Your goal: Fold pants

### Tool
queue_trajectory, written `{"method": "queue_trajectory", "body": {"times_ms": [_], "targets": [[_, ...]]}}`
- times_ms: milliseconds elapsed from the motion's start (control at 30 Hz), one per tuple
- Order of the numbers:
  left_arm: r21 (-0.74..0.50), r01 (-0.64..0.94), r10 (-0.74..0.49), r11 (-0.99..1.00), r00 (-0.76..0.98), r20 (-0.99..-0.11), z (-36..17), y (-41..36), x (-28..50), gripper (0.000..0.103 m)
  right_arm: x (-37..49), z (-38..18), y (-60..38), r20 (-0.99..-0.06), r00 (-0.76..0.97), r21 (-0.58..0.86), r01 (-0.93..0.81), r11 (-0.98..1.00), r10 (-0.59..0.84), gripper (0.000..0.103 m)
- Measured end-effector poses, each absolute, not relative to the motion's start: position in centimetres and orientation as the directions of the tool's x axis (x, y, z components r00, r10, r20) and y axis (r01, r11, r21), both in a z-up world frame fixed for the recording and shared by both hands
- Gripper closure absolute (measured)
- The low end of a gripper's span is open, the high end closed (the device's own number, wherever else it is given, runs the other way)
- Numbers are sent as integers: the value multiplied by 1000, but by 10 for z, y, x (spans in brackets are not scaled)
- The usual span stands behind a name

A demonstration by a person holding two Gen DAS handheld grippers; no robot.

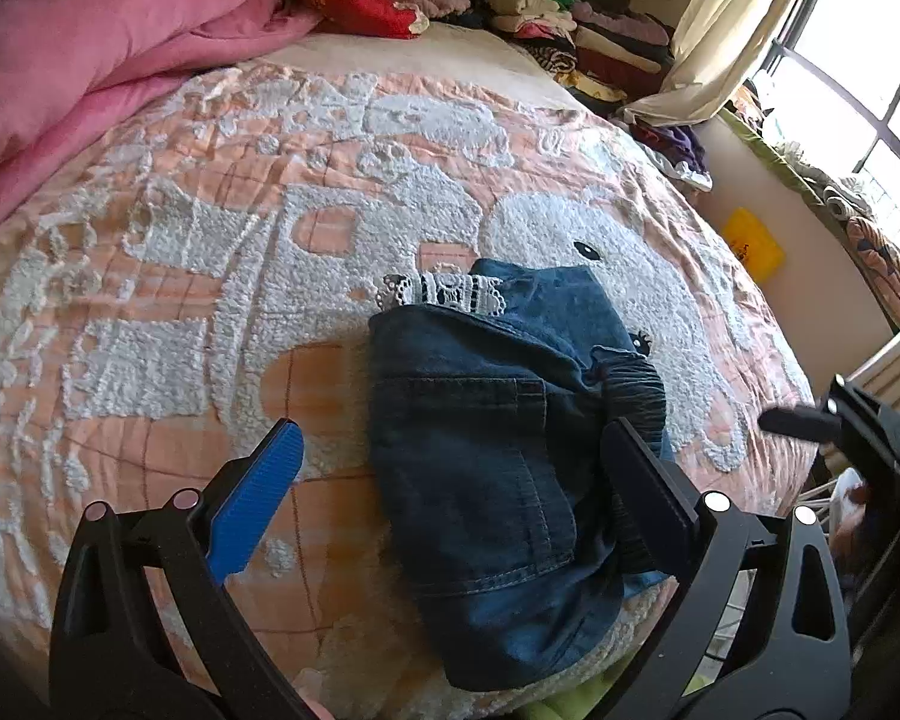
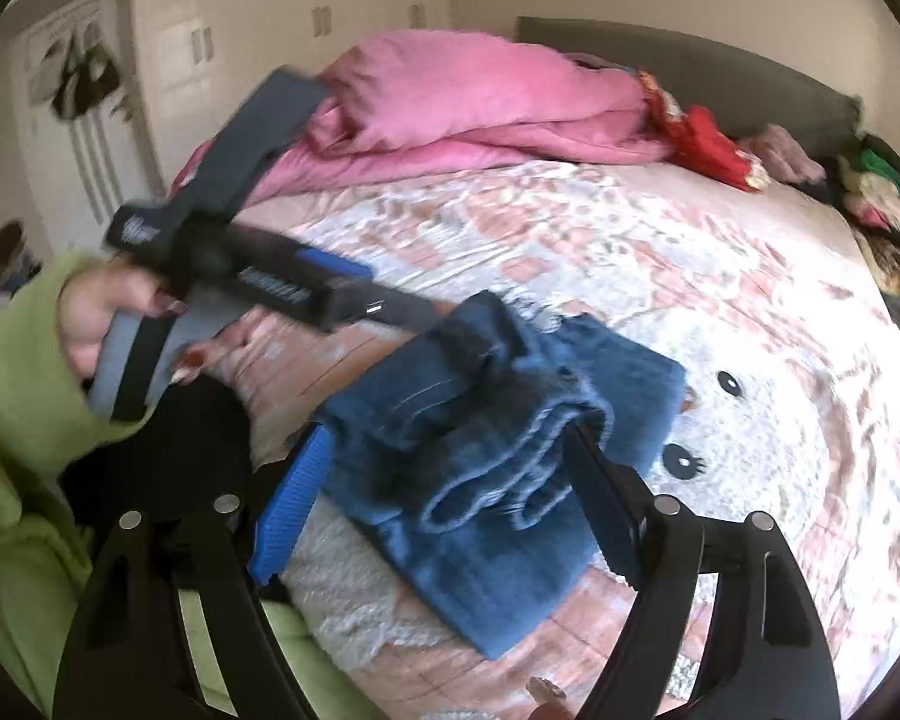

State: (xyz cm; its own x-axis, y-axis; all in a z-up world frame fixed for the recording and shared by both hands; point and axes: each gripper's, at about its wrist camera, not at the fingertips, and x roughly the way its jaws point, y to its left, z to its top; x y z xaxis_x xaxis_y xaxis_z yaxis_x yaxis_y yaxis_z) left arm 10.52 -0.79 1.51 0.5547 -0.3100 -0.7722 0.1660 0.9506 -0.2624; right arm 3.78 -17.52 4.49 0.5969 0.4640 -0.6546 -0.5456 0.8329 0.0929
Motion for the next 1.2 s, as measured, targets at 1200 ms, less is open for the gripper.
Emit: {"method": "queue_trajectory", "body": {"times_ms": [1200], "targets": [[-197,162,-254,967,562,-787,4,-13,87,10,71,16,-217,-689,663,170,-246,954,293,5]]}}
